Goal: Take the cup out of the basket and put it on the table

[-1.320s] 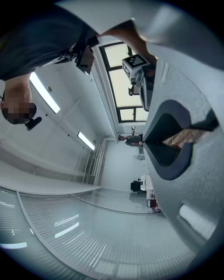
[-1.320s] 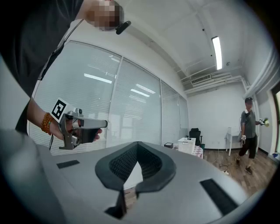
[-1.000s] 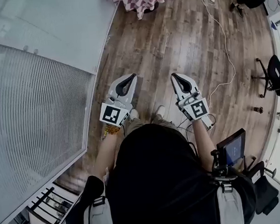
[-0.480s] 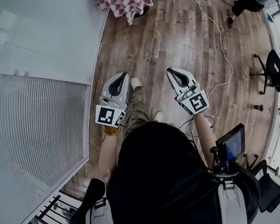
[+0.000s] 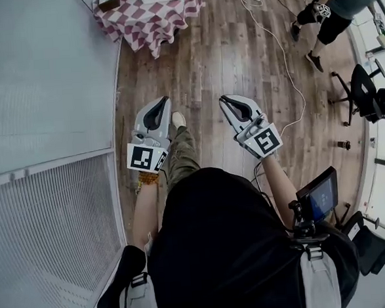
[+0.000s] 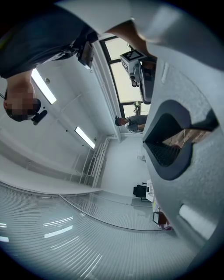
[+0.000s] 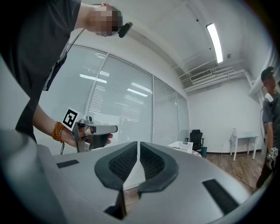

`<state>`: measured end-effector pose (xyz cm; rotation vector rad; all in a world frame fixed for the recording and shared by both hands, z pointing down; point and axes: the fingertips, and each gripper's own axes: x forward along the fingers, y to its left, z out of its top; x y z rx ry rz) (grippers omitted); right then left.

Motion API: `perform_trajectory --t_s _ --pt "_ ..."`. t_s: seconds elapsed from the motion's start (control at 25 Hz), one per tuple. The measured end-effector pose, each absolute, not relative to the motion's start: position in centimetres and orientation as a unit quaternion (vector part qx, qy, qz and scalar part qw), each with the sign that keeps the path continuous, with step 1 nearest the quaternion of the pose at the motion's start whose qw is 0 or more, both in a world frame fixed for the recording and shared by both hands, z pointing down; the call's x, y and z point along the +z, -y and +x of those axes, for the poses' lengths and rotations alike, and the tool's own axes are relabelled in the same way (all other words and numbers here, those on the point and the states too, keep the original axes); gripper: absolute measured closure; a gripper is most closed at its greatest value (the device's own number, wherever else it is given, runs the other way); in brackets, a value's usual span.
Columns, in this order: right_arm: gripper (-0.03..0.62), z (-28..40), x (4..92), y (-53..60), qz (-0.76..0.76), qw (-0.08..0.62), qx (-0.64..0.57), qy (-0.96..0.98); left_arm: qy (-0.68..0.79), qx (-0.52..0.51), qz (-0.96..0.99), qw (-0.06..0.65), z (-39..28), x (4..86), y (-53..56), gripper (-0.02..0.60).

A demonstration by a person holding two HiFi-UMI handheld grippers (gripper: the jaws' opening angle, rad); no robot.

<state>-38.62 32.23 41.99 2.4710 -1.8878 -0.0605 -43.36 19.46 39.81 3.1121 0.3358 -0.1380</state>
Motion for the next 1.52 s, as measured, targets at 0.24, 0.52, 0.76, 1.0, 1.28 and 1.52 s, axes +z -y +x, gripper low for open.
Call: perform_trajectory --t_s 0.24,0.52,0.76,1.0,1.28,1.52 --pt "0.58 -29.7 40.1 -24.3 0.788 0.025 -0.016 0.614 -0.131 -0.037 0.991 0.0 -34.9 38.4 -14.3 0.577" --pt "0.579 -20.0 38.9 -15.0 0.789 0.013 -0.009 0.614 -0.175 -0.008 0.985 -0.005 -26.7 38.0 -8.1 0.577" --pt "0.579 -14.7 38.9 -10.9 0.783 0.009 -0.009 0.622 -0.17 -0.009 0.985 -0.019 -21.9 38.2 -4.3 0.577" --pt "0.579 -8.5 40.1 -7.4 0.761 -0.004 -0.005 0.649 -0.136 0.007 0.99 -0.027 -17.0 39.2 -1.6 0.577" --pt "0.579 2.0 41.0 -2.9 0.708 -0.019 0.012 0.706 -0.056 0.025 0.998 -0.017 -7.9 40.0 1.7 0.577" --pt "0.579 9.6 41.5 0.6 0.66 -0.004 0.021 0.751 -0.002 0.027 1.0 0.0 -1.8 39.6 3.2 0.577"
